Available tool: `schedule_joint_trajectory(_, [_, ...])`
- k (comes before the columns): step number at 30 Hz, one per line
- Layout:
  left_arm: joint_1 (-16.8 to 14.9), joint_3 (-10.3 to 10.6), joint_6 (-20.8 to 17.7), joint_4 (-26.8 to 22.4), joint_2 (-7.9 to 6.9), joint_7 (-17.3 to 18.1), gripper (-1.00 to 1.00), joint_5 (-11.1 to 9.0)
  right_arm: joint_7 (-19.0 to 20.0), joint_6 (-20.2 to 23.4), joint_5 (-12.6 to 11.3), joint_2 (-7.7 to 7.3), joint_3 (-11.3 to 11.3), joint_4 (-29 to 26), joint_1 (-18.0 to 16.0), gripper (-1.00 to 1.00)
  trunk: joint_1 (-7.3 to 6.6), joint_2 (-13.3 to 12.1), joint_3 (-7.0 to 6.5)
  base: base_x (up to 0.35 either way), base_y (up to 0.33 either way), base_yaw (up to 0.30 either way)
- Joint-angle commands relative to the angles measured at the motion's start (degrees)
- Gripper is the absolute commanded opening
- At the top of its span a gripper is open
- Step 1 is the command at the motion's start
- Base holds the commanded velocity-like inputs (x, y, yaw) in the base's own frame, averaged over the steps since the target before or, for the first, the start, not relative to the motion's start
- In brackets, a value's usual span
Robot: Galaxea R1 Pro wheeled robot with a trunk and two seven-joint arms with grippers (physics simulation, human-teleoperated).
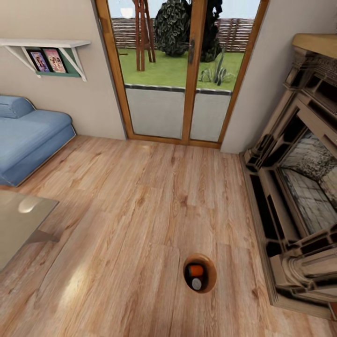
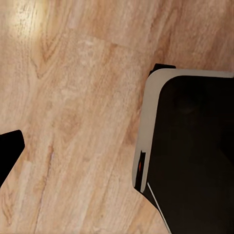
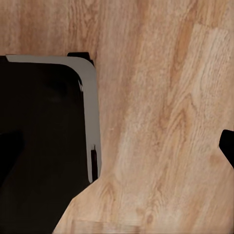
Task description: Put the three can of soda from the living room inside the tash can in the kitchen.
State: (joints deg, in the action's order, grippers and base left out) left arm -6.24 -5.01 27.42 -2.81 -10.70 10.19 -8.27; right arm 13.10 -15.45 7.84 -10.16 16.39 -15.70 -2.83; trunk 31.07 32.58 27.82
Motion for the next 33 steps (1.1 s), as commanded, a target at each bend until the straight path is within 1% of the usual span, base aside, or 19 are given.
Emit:
schedule_joint_trajectory(1, [0.00,0.00,0.00,0.00,0.01,0.00,1.00,0.00,0.00,0.02,0.01,0.03,-0.04,0.17,-0.02,1.00,-0.22,-0.42,-0.28,0.000,0.000,0.000])
schedule_joint_trajectory(24, [0.00,0.00,0.00,0.00,0.07,-0.08,1.00,0.05,-0.09,0.28,0.07,0.31,-0.36,1.25,-0.07,1.00,-5.27,-9.64,-6.58,0.000,0.000,0.000])
schedule_joint_trajectory(33, [0.00,0.00,0.00,0.00,0.07,-0.09,1.00,0.03,-0.09,0.33,0.15,0.39,-0.53,1.28,-0.07,1.00,-5.28,-9.66,-7.43,0.000,0.000,0.000])
